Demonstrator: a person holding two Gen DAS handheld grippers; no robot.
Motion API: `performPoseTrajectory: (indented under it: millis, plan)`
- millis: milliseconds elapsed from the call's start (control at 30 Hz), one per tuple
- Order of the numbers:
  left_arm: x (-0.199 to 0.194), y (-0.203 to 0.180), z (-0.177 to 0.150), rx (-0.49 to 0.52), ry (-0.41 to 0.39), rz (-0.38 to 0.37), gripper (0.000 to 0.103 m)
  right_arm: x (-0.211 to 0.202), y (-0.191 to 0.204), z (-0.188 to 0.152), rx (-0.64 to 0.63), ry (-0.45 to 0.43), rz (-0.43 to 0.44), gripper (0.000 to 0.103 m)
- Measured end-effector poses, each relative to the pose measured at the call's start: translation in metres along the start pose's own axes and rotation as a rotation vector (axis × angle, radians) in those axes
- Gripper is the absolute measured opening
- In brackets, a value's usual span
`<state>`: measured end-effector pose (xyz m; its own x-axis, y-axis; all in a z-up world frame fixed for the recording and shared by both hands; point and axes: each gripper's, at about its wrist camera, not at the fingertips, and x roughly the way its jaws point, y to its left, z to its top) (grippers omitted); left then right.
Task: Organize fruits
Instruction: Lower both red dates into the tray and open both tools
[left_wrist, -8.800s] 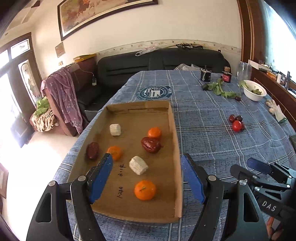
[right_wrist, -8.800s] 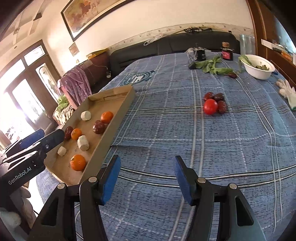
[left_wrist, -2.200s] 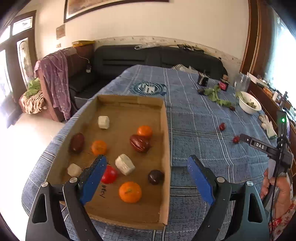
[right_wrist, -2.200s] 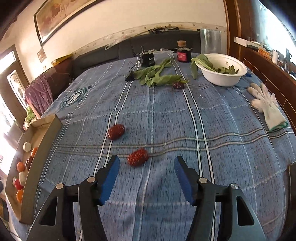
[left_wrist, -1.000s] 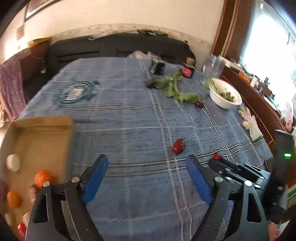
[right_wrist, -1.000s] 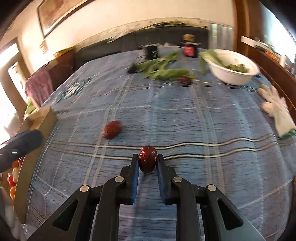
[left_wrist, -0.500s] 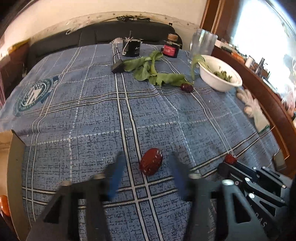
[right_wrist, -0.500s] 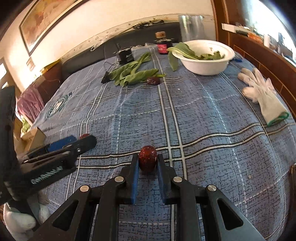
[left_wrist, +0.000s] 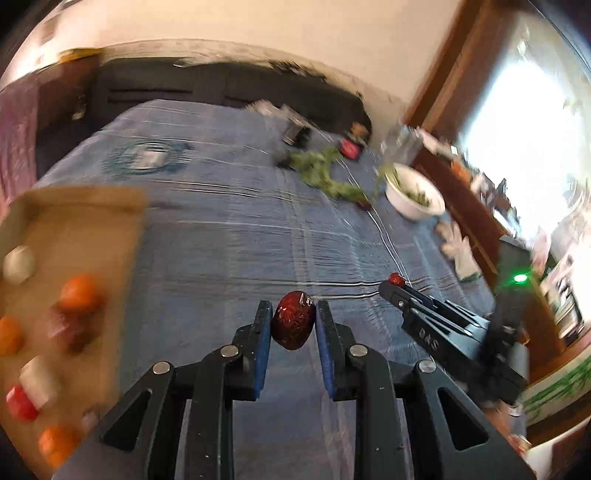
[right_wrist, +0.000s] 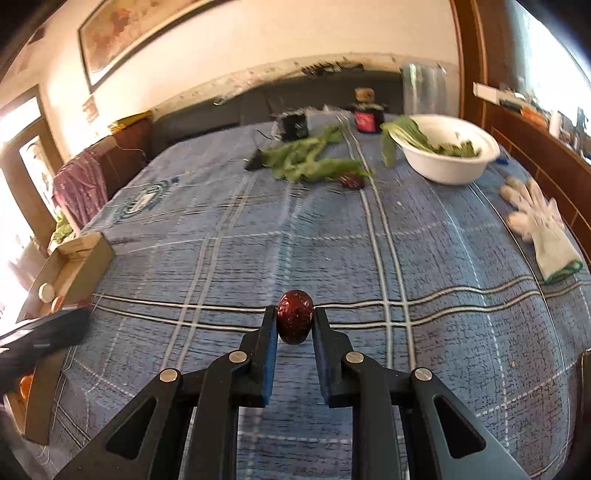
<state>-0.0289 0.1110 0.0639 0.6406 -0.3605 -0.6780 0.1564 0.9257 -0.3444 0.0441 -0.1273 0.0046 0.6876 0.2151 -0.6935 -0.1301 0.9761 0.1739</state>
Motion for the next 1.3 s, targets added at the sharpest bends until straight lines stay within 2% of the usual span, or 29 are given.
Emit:
performPoseTrajectory:
  millis: [100,233,333,500,567,667,767,900,967,1033,1133,1167,1200,1233,1267,1300]
  plan:
    - [-0.042,0.039,-0.009,-0.059,-0.045,0.070,0.023,-0.008,0.013,-0.003,-0.037,-0.035,-0.018,0.019]
    - [-0.094,0.105,-0.025,-0.138,-0.096,0.237,0.023,-0.023,0.031,-0.006,-0.083,-0.089,-0.073,0.020]
    - [-0.117,0.145,-0.038,-0.209,-0.113,0.302,0.023,-0.035,0.054,-0.009,-0.097,-0.065,-0.019,0.020]
    - [-0.122,0.183,-0.053,-0.298,-0.103,0.308,0.023,-0.061,0.127,-0.024,-0.130,0.006,0.236,0.021]
    - [-0.117,0.191,-0.057,-0.328,-0.090,0.293,0.023,-0.066,0.166,-0.030,-0.190,0.039,0.330,0.021]
    - [-0.111,0.196,-0.062,-0.319,-0.071,0.324,0.023,-0.068,0.217,-0.041,-0.278,0.080,0.424,0.021]
    - [-0.107,0.196,-0.064,-0.310,-0.068,0.331,0.023,-0.062,0.257,-0.055,-0.359,0.107,0.443,0.021]
    - [-0.107,0.199,-0.066,-0.318,-0.074,0.322,0.024,-0.046,0.277,-0.066,-0.400,0.137,0.417,0.021]
    - [-0.112,0.200,-0.066,-0.324,-0.087,0.305,0.031,-0.042,0.280,-0.072,-0.411,0.140,0.386,0.021]
    - [-0.119,0.199,-0.066,-0.322,-0.110,0.313,0.048,-0.041,0.280,-0.076,-0.410,0.138,0.361,0.021]
    - [-0.127,0.197,-0.065,-0.323,-0.142,0.322,0.053,-0.038,0.280,-0.077,-0.395,0.125,0.332,0.021]
    - [-0.130,0.195,-0.064,-0.321,-0.150,0.321,0.053,-0.038,0.279,-0.076,-0.386,0.120,0.332,0.025]
    - [-0.131,0.194,-0.063,-0.318,-0.155,0.320,0.056,-0.038,0.278,-0.075,-0.373,0.117,0.334,0.039]
    - [-0.133,0.191,-0.062,-0.312,-0.162,0.322,0.057,-0.037,0.276,-0.074,-0.356,0.113,0.342,0.045]
    - [-0.135,0.189,-0.062,-0.307,-0.168,0.326,0.058,-0.039,0.273,-0.074,-0.339,0.108,0.348,0.056]
    - [-0.137,0.186,-0.062,-0.298,-0.174,0.332,0.058,-0.041,0.272,-0.073,-0.328,0.103,0.349,0.057]
